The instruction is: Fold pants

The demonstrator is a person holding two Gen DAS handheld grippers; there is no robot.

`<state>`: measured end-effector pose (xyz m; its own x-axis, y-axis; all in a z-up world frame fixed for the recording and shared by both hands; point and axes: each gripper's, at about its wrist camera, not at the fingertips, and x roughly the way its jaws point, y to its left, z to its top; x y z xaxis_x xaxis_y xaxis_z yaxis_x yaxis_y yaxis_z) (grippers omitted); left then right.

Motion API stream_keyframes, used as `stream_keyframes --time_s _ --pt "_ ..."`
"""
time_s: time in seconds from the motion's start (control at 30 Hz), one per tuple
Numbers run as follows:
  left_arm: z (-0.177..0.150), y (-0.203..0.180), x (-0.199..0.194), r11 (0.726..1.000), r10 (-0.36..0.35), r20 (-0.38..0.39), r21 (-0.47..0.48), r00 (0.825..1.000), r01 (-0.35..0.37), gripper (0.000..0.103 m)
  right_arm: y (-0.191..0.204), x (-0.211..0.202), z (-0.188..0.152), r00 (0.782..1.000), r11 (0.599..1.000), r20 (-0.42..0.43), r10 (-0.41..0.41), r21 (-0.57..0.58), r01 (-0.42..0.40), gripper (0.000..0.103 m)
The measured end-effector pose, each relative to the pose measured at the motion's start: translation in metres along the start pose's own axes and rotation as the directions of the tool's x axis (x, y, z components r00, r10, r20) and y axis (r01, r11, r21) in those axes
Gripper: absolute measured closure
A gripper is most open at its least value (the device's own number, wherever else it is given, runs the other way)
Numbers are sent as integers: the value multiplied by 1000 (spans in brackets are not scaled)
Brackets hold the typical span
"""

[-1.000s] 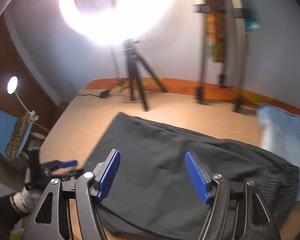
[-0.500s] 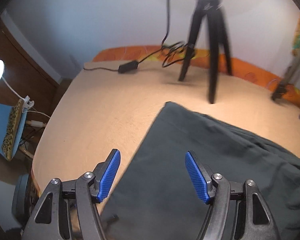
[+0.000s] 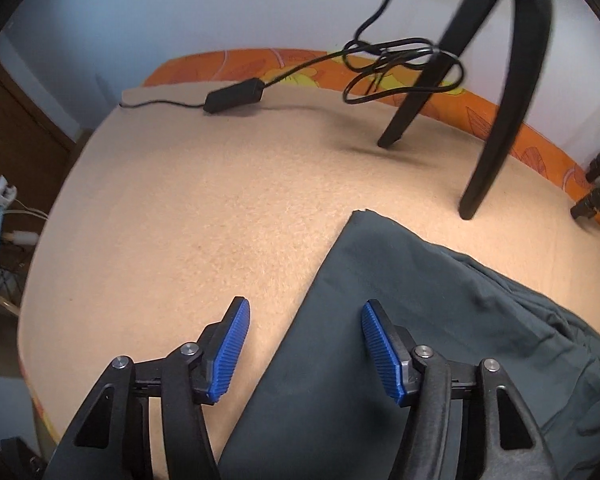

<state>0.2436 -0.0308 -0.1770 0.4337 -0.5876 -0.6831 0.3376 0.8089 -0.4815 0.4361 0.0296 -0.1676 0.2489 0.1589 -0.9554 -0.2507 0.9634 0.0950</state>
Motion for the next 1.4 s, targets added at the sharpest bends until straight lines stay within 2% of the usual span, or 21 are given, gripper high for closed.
stream_keyframes --time_s 0.17,0.23,0.27,0.37,0.4,0.43,0.47,0.5,0.63,0.73,0.77,0.83,0.87,0.9,0.97,1.13,1.27,1.4 --pt "-1 -5 -2 1000 3 0 19 1000 -3 90 17 11 0 995 991 -24 -99 -92 97 44" --pt "-1 -8 -2 1000 3 -3 24 1000 -3 90 15 10 1 995 992 -21 -99 -85 97 50" --pt "-1 -8 -3 1000 6 -2 24 1000 -6 90 14 9 1 994 991 -18 -104 -82 103 62" --pt "0 -10 -5 999 18 6 32 1000 -18 89 7 7 0 994 991 -11 -112 -74 110 80" --pt "0 -11 -5 999 27 9 38 1000 -27 80 4 7 1 994 991 -10 -111 -73 110 87" --pt "1 -11 -4 999 34 8 42 999 -34 73 0 5 0 995 993 -9 -99 -66 98 88" --pt "1 -12 -4 998 46 8 46 999 -47 54 -3 4 -2 996 994 -9 -91 -56 90 92" --pt "2 -12 -3 998 52 11 46 999 -52 44 -6 1 -3 997 996 -8 -81 -47 80 96" --pt "5 -8 4 996 81 -6 25 997 -81 43 -22 -12 -9 1000 1000 24 -20 17 19 102" --pt "8 -7 8 998 56 -6 -1 998 -56 43 -33 -25 -13 999 999 46 10 40 -12 102" --pt "9 -7 9 999 43 -10 -8 999 -43 44 -34 -27 -16 999 999 53 12 40 -14 103" --pt "10 -7 12 1000 12 -21 -26 1000 -12 56 -40 -35 -17 998 999 67 16 42 -19 103" --pt "10 -7 14 999 1 -35 -37 999 -2 72 -44 -40 -18 997 998 77 23 49 -27 103" --pt "11 -7 15 999 1 -39 -41 999 -3 82 -47 -44 -20 996 998 85 30 55 -34 103" --pt "10 -14 11 1000 -2 -23 -22 1000 1 92 -55 -54 -23 993 996 103 54 69 -61 103" --pt "16 -48 -5 997 -48 18 57 999 47 96 -72 -78 -25 984 991 150 91 85 -105 103" --pt "18 -87 -10 985 -96 15 146 995 93 97 -95 -97 -31 975 982 186 123 122 -147 103" --pt "24 -121 -8 969 -151 -1 195 989 148 96 -118 -116 -40 966 976 224 130 143 -164 103"
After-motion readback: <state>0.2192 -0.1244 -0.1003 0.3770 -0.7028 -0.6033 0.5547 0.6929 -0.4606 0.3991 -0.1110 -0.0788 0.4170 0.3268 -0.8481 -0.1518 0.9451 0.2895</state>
